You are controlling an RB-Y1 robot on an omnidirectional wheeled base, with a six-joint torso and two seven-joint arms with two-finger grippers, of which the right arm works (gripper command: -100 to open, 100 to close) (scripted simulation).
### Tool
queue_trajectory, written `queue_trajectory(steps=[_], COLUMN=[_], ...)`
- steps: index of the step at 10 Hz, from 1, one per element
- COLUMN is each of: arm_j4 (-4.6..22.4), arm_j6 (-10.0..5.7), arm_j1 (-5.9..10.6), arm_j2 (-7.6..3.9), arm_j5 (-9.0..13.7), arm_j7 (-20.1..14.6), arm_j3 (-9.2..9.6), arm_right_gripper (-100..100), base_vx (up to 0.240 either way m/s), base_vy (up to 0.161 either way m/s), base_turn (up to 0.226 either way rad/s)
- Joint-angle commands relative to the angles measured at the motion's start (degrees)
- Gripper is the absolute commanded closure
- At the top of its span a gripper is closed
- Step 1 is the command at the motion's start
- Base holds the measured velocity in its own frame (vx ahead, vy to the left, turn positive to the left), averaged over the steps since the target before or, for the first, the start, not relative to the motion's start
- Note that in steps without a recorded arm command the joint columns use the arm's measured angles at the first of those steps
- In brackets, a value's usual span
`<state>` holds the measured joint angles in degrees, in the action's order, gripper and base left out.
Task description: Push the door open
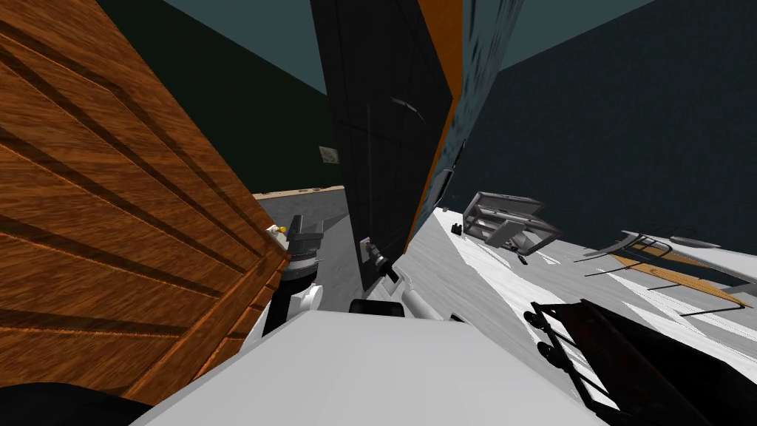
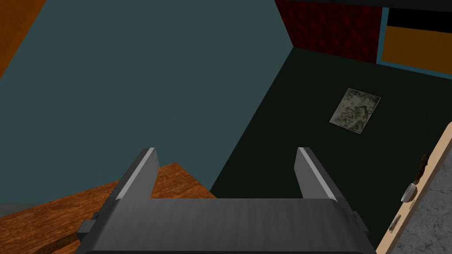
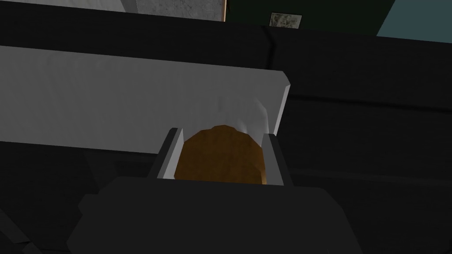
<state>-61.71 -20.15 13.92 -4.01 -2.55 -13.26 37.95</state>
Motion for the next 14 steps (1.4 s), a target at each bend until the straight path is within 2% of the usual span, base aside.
queue_trajectory(steps=[1, 6, 11, 12, 14], arm_j4=[0.21, -0.61, -1.58, -1.68, -2.02], arm_j6=[-0.04, 0.44, 1.01, 0.79, 0.89], arm_j1=[0.03, -1.48, -3.28, -3.08, -3.2], arm_j2=[-0.17, 0.24, 1.57, 0.92, 0.75], arm_j5=[-0.96, -3.65, -6.84, -6.38, -6.38], arm_j7=[-0.2, -0.58, -1.03, -1.34, -1.55], arm_j3=[-1.39, -3.67, -6.39, -5.44, -5.12], arm_right_gripper=[100, 100, 100, -100, -100], base_vx=[0.125, 0.118, 0.109, -0.027, -0.137], base_vy=[0.205, 0.171, 0.156, -0.007, -0.074], base_turn=[-0.151, -0.121, -0.164, -0.064, 0.015])
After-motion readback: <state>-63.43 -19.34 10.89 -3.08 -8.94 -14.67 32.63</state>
